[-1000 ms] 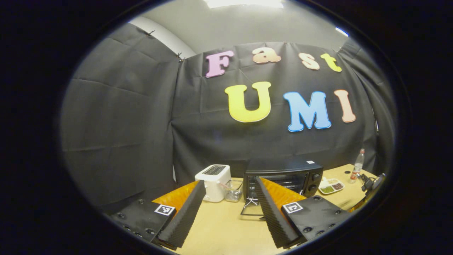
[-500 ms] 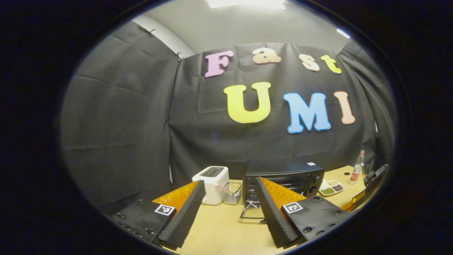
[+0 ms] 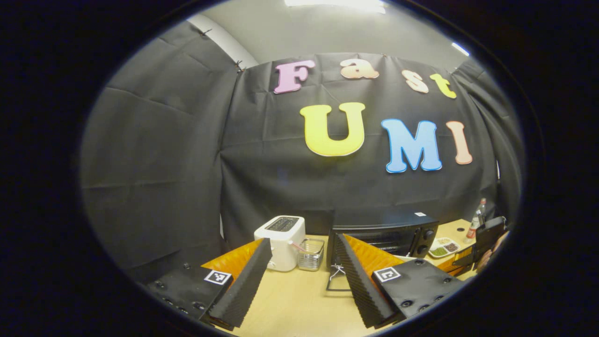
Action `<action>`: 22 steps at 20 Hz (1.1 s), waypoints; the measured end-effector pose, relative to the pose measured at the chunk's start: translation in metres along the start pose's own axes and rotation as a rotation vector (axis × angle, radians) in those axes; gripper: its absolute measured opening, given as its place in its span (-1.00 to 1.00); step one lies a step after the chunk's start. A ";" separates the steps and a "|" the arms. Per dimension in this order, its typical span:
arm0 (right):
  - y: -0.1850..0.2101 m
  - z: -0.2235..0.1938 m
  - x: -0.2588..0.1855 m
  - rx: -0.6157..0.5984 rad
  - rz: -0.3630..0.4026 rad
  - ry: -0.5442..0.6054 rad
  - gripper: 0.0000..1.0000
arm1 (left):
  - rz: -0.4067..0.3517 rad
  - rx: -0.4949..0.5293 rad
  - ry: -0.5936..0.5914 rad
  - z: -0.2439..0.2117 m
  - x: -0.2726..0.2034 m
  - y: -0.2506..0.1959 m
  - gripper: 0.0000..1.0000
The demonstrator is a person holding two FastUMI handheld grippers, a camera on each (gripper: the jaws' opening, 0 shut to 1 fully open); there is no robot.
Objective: Open the electric oven with the left hand, put the food in, and close the electric oven.
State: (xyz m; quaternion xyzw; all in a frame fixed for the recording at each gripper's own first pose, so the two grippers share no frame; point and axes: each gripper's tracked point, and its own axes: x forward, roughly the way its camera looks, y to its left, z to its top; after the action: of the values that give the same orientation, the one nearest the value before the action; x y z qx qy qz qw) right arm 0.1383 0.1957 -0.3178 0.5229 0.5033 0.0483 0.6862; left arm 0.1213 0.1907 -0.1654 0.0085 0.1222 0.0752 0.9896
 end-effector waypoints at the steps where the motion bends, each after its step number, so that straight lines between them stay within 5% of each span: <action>1: 0.006 0.001 0.007 0.018 0.009 -0.014 -0.99 | -0.005 -0.001 0.002 -0.002 0.004 0.003 0.99; 6: 0.034 0.018 0.045 0.114 0.037 -0.126 -0.99 | -0.026 -0.005 0.039 -0.019 0.026 0.015 0.82; 14: 0.074 0.047 0.092 0.277 0.102 -0.251 -0.98 | -0.049 -0.008 0.073 -0.029 0.044 0.025 0.99; 22: 0.075 0.076 0.117 0.363 0.087 -0.350 -0.94 | -0.055 0.008 0.103 -0.037 0.042 0.030 0.99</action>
State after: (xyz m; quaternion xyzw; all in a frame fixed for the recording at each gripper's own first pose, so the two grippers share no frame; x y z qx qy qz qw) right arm 0.2869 0.2479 -0.3394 0.6592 0.3543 -0.1044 0.6550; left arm 0.1483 0.2263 -0.2102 0.0052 0.1737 0.0478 0.9836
